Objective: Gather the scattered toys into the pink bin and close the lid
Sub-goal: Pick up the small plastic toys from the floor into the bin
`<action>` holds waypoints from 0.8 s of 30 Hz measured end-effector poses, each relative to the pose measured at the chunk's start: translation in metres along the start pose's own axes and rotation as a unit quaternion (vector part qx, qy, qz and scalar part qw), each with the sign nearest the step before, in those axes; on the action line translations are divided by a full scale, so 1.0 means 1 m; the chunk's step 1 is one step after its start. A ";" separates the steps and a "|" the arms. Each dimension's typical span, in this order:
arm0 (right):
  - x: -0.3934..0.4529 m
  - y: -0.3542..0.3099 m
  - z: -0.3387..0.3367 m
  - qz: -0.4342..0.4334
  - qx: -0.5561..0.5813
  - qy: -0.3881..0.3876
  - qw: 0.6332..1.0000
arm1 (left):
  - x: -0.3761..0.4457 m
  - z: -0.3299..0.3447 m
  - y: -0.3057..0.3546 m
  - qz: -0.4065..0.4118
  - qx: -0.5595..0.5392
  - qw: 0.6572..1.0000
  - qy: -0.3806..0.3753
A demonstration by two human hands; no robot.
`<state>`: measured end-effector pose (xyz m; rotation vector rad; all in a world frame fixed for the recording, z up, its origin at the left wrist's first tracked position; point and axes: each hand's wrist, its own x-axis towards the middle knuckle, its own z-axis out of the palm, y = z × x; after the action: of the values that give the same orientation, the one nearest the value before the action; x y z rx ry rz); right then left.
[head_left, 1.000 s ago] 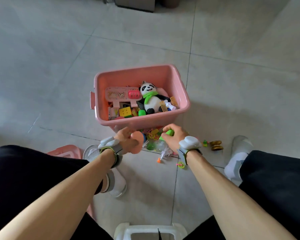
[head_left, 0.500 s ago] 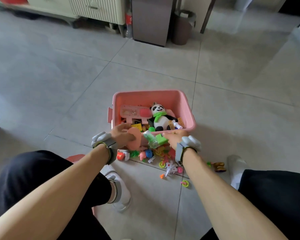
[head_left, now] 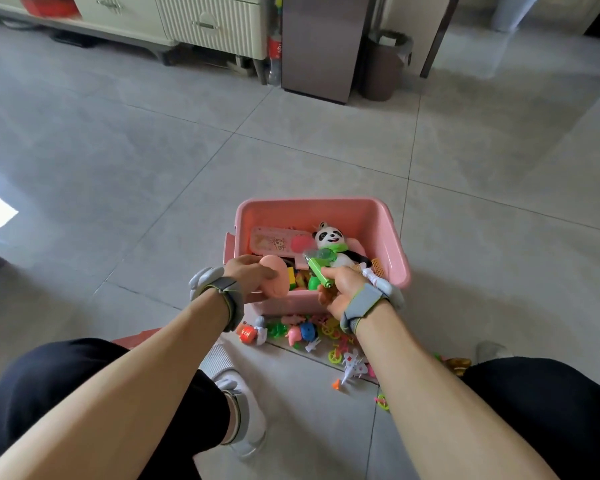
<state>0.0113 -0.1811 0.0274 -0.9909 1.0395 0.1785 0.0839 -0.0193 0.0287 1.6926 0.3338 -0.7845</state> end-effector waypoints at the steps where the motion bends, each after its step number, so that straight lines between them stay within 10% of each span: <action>1: 0.007 -0.002 0.001 0.001 -0.013 -0.002 1.000 | 0.007 0.000 0.003 -0.002 0.004 1.000 0.006; 24: 0.155 -0.053 0.077 -0.007 -0.146 -0.006 0.989 | 0.172 0.008 0.049 -0.017 0.163 0.974 0.158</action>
<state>0.1726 -0.2009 -0.0519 -1.2597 1.0120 0.3323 0.2365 -0.0719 -0.0477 2.1334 0.4723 -0.6164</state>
